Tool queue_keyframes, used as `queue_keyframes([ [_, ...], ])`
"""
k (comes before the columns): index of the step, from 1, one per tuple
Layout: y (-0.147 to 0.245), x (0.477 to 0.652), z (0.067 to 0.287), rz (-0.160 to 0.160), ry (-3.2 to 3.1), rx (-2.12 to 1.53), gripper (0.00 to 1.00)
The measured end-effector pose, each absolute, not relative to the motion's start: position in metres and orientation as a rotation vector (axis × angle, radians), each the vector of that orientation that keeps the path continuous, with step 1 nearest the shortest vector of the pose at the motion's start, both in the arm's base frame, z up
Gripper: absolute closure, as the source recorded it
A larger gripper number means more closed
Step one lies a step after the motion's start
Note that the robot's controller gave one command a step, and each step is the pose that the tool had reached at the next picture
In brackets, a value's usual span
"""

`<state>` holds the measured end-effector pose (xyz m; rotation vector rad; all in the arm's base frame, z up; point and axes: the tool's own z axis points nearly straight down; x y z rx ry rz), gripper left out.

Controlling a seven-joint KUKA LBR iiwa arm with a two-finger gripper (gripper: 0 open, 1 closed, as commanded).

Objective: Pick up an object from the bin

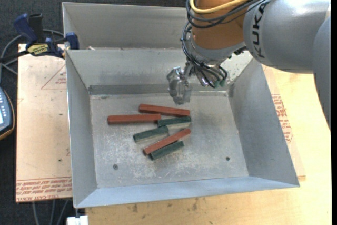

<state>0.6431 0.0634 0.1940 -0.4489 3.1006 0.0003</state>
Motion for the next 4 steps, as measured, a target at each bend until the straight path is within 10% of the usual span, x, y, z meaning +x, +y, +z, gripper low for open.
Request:
queue_keyframes([
  [1,0.063,0.642,0.192,0.002,3.105,-0.449,0.0],
  [2,0.1,0.606,0.071,0.003,3.115,-0.379,0.0],
  [3,0.1,0.608,0.074,0.005,3.11,-0.376,1.0],
  [4,0.072,0.606,0.249,-0.002,2.995,-0.914,1.0],
])
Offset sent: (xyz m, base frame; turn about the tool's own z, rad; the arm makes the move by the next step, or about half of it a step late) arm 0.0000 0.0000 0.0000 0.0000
